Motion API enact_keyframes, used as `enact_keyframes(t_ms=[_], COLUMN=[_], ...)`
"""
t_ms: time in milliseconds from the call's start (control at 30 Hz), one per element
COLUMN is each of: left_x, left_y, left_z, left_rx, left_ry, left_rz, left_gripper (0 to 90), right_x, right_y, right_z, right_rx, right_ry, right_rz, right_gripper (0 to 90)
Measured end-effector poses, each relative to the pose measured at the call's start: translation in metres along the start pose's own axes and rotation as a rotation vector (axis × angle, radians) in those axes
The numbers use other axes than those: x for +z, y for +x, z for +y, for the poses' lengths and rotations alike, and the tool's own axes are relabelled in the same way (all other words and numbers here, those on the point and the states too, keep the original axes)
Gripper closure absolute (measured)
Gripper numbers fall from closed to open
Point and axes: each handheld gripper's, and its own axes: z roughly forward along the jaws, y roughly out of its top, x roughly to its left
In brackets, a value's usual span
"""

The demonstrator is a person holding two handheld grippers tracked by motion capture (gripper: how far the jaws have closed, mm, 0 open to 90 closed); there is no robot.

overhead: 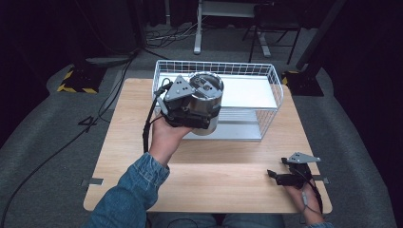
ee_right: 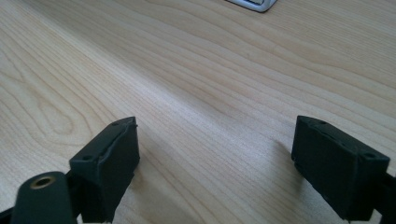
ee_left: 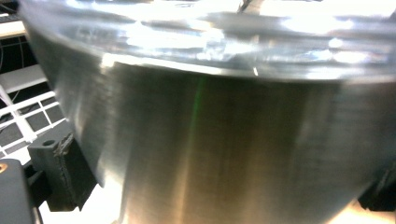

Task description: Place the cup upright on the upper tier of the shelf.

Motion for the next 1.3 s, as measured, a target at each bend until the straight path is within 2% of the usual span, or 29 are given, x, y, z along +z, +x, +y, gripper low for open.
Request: enact_keyframes(t_ms=[333, 567, 800, 900, 1300], left_x=[0.02, 0.037, 0.051, 0.059, 0.087], left_y=[0.012, 0.019, 0.024, 0.028, 0.046], left_z=[0.022, 0.032, 0.036, 0.039, 0.047], left_rx=[-0.008, -0.007, -0.038, -0.047, -0.062], left_ry=[-0.014, -0.035, -0.053, -0.066, -0.049], left_rz=[0.056, 0.071, 0.088, 0.114, 0.16], left_gripper=[3.6, 3.6, 3.6, 3.6, 3.6], right_x=[0.0, 0.0, 0.0, -0.001, 0.0], right_y=[0.0, 0.0, 0.0, 0.001, 0.001], right_z=[0.0, 0.0, 0.0, 0.0, 0.0], right_rx=[-0.001, -0.003, 0.0, 0.0, 0.0], right_ry=[0.0, -0.001, -0.002, -0.001, -0.002], right_rz=[0.001, 0.002, 0.001, 0.003, 0.003], right_gripper=[15.8, 16.3, 16.7, 16.8, 16.7])
